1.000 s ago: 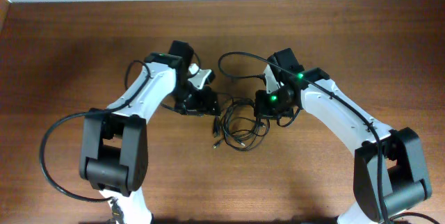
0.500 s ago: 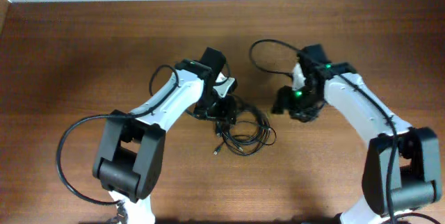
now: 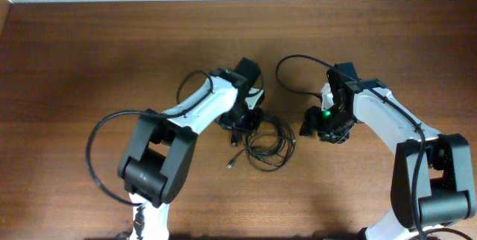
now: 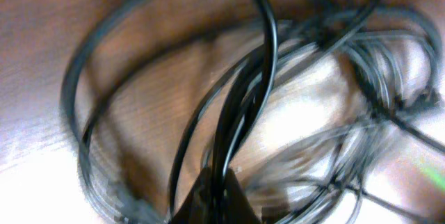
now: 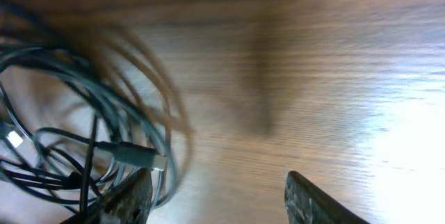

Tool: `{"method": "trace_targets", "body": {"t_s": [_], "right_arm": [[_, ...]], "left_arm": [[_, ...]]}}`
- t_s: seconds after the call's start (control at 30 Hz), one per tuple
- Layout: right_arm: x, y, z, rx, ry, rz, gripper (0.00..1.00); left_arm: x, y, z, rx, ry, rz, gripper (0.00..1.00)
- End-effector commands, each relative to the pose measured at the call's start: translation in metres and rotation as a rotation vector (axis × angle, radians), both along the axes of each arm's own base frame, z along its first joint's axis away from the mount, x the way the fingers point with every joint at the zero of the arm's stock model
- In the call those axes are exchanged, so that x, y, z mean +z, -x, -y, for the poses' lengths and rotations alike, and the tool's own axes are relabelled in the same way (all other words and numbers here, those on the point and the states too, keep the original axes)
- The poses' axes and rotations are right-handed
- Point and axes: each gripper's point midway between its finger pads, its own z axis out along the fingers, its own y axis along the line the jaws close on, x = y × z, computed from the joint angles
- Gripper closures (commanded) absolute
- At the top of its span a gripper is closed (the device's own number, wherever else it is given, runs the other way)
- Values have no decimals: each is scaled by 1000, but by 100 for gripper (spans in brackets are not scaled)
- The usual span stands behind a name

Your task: Untangle cables

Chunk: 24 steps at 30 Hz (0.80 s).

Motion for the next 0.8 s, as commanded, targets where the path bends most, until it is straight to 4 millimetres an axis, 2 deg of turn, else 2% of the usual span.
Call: {"method": "trace_targets", "body": {"t_s": [0.0,0.03,0.1,0.17,0.23,0.33,0.47,0.57,0.77], "right_arm": [[21,5,-39,167,-268,59,39],[29,4,-50,191,-350,81,39],[44,-5,-66,201,-470,132,39],[62,-17,-76,204,-600,202,39],[71,-25,-76,199,-656,240,40],[70,-30,-66,173,-641,251,44],[66,-36,-46,115,-612,247,46],[59,-28,-39,93,-575,198,46],[58,-17,-44,132,-577,173,48]], "left_arm": [[104,-27,3,-108,215,171,100],[126,-24,6,-169,278,207,100],[156,-19,3,-256,327,284,100],[168,-13,0,-339,333,334,100],[167,-6,-3,-402,329,334,100],[156,-3,-7,-495,302,356,100],[152,-4,-11,-497,276,353,100],[152,-3,-11,-502,271,353,100],[158,5,1,-507,353,336,100]]}}
